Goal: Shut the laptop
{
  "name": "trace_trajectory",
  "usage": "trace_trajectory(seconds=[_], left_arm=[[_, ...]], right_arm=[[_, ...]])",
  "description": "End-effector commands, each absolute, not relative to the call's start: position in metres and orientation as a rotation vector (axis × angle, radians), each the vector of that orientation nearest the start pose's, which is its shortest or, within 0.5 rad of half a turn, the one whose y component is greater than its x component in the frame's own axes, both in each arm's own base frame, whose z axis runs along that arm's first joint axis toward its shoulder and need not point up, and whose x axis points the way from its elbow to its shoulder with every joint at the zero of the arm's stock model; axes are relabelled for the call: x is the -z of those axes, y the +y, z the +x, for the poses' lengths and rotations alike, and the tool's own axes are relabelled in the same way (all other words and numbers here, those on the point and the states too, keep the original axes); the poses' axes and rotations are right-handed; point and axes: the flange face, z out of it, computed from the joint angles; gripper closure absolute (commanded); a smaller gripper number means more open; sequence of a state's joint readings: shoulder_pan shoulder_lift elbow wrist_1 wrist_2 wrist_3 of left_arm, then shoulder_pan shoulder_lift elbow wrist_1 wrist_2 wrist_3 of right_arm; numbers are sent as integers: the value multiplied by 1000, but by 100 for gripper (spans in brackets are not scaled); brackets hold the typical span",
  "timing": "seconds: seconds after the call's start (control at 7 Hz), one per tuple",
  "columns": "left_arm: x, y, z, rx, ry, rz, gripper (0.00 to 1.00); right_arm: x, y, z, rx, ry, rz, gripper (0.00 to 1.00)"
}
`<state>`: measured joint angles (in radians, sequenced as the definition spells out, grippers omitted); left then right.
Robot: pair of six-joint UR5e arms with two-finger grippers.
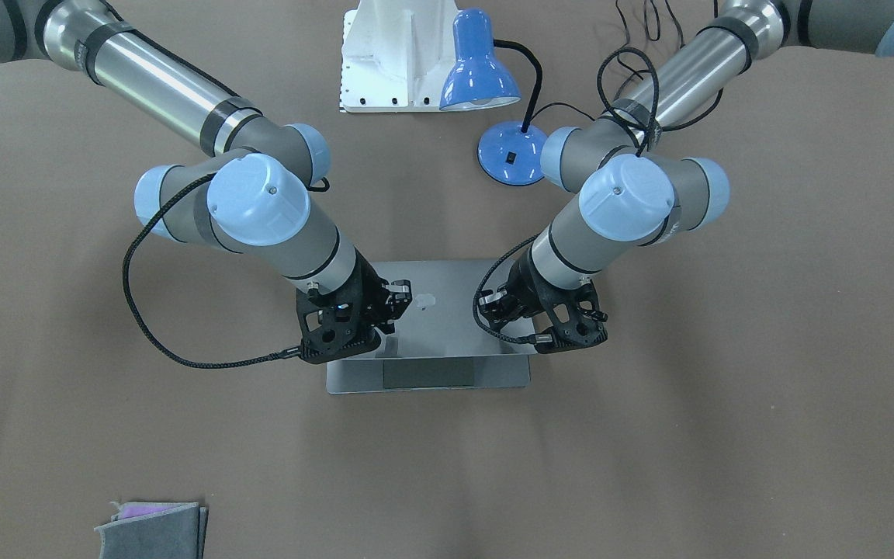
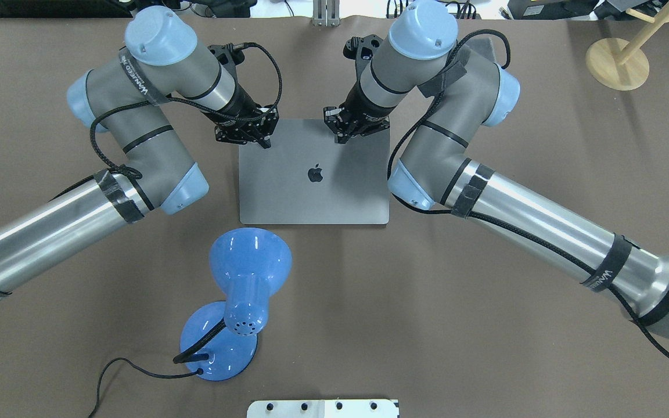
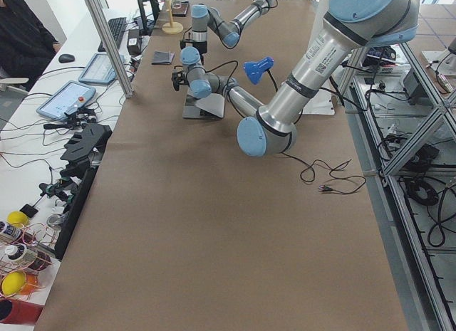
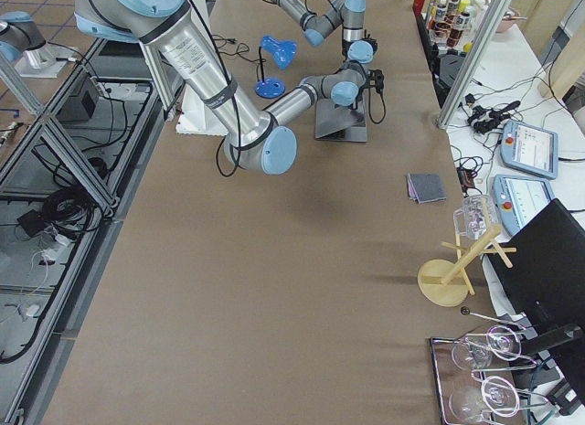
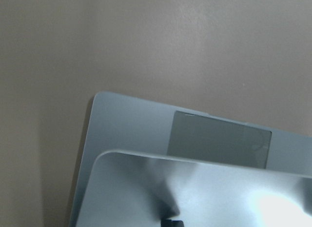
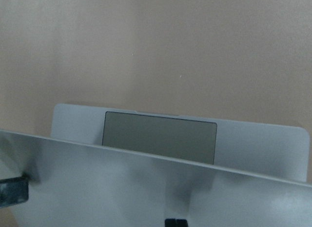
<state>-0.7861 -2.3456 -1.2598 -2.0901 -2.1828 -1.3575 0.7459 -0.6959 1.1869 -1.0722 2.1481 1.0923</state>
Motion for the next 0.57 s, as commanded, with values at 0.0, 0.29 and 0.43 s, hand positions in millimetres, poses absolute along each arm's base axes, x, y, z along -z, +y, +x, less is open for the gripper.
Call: trace_trajectory(seconds=[0.0,0.29,0.43], left_arm=[[-277,-612,507,221,1083,-29,100],[-290,-607,522,226,1057,-18,100],[-287,-606,524,228,1062,-12,100]], right_arm=[[-248,-613,-556,29,-1046,123,100],[-272,-601,-580,38,-1019,120,100],[-273,-596,-586,39,-1014,127,100]])
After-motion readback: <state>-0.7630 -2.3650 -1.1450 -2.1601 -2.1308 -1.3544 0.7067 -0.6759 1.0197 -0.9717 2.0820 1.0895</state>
